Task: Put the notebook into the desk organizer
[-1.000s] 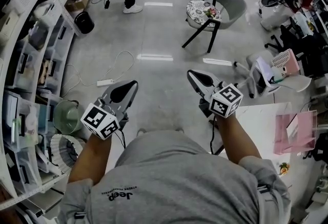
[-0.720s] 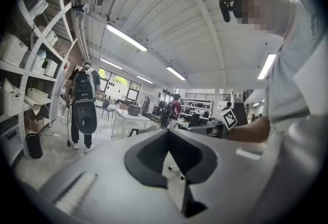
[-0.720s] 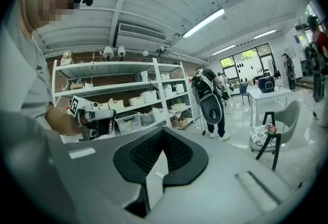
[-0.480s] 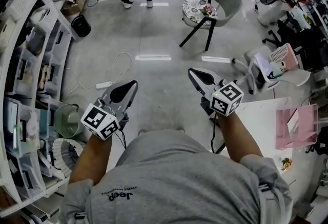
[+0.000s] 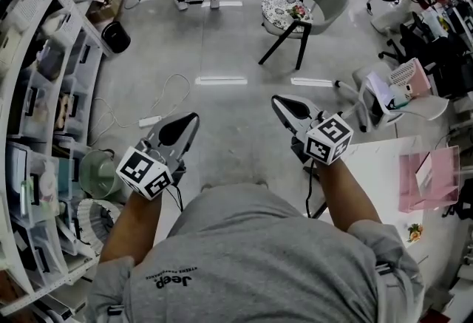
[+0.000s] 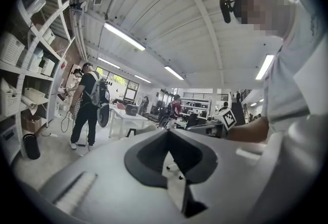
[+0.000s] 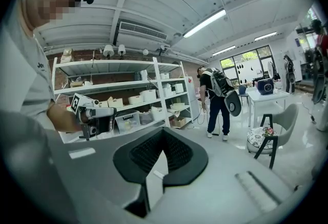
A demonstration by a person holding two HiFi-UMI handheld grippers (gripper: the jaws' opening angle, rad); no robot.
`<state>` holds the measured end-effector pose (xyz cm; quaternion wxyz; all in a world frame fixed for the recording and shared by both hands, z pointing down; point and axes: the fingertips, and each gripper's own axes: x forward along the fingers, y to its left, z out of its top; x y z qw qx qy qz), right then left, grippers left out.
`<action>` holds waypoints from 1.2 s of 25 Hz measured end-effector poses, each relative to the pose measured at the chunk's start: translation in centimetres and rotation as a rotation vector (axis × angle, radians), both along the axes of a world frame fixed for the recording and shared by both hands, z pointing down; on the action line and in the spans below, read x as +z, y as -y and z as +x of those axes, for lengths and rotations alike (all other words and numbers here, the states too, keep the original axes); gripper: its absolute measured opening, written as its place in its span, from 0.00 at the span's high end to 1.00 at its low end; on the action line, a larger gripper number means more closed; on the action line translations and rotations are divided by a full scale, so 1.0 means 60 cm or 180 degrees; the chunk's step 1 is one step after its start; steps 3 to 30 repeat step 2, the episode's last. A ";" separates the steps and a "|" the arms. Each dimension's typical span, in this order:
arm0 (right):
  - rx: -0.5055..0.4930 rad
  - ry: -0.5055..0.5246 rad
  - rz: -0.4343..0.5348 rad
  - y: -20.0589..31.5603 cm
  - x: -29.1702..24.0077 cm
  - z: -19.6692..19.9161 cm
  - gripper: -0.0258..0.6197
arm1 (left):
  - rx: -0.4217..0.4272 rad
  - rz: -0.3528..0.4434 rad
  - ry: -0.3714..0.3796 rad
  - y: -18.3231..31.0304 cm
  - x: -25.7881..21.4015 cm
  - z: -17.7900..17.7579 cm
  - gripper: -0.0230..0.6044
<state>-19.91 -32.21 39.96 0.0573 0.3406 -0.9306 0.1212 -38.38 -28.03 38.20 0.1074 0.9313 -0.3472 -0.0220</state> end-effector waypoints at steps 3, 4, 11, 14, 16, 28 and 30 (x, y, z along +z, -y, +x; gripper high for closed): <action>-0.0004 -0.0003 0.0008 0.002 0.000 0.001 0.96 | 0.0016 0.0015 -0.0007 0.003 0.001 0.001 0.87; -0.0004 -0.0003 0.0008 0.002 0.000 0.001 0.96 | 0.0016 0.0015 -0.0007 0.003 0.001 0.001 0.87; -0.0004 -0.0003 0.0008 0.002 0.000 0.001 0.96 | 0.0016 0.0015 -0.0007 0.003 0.001 0.001 0.87; -0.0004 -0.0003 0.0008 0.002 0.000 0.001 0.96 | 0.0016 0.0015 -0.0007 0.003 0.001 0.001 0.87; -0.0004 -0.0003 0.0008 0.002 0.000 0.001 0.96 | 0.0016 0.0015 -0.0007 0.003 0.001 0.001 0.87; -0.0004 -0.0003 0.0008 0.002 0.000 0.001 0.96 | 0.0016 0.0015 -0.0007 0.003 0.001 0.001 0.87; -0.0004 -0.0003 0.0008 0.002 0.000 0.001 0.96 | 0.0016 0.0015 -0.0007 0.003 0.001 0.001 0.87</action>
